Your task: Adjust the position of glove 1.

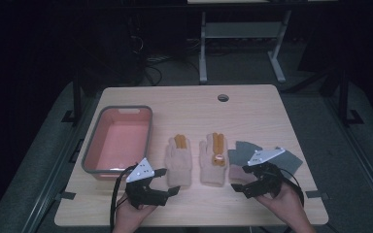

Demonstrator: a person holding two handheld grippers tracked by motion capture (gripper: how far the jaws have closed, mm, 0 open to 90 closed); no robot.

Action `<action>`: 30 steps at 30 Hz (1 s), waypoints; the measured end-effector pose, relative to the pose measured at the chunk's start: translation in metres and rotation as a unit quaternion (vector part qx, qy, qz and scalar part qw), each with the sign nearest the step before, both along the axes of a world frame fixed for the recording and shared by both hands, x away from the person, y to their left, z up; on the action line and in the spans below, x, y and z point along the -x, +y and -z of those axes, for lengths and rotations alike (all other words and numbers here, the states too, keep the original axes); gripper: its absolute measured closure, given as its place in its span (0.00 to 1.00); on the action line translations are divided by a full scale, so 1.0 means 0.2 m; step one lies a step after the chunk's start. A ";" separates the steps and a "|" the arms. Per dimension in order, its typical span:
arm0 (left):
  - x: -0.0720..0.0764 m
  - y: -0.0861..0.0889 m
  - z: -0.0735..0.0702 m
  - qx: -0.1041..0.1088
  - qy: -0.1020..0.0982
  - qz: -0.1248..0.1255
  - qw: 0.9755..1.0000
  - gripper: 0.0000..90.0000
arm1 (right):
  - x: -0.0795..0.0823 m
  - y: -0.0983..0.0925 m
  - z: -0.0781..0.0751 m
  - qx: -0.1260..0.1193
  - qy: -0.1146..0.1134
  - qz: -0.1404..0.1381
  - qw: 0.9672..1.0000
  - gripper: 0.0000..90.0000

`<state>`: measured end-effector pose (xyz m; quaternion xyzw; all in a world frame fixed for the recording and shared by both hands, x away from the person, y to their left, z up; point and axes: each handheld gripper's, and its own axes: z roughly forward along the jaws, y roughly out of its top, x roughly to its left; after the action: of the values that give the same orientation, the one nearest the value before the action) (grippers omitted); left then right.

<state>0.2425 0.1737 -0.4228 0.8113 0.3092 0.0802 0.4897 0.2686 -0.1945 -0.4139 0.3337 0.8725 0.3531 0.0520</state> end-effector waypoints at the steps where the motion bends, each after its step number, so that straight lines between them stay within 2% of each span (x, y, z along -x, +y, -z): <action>1: 0.00 0.00 0.00 0.000 0.000 0.000 1.000 0.24 | -0.01 0.01 -0.01 0.000 0.001 0.001 1.000 0.24; 9: -0.01 0.01 0.00 0.001 -0.001 -0.004 1.000 0.24 | -0.08 0.06 -0.07 0.019 0.006 -0.019 1.000 0.25; 17: -0.02 0.03 0.00 0.003 -0.003 -0.007 1.000 0.24 | -0.16 0.11 -0.12 0.025 0.013 -0.033 0.999 0.25; 30: -0.02 0.04 -0.01 0.000 -0.005 -0.011 1.000 0.24 | -0.28 0.21 -0.18 0.043 0.005 -0.055 0.998 0.26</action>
<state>0.2459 0.1812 -0.4209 0.8074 0.3158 0.0898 0.4902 0.3239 -0.1530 -0.3782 0.2844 0.9043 0.3156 0.0427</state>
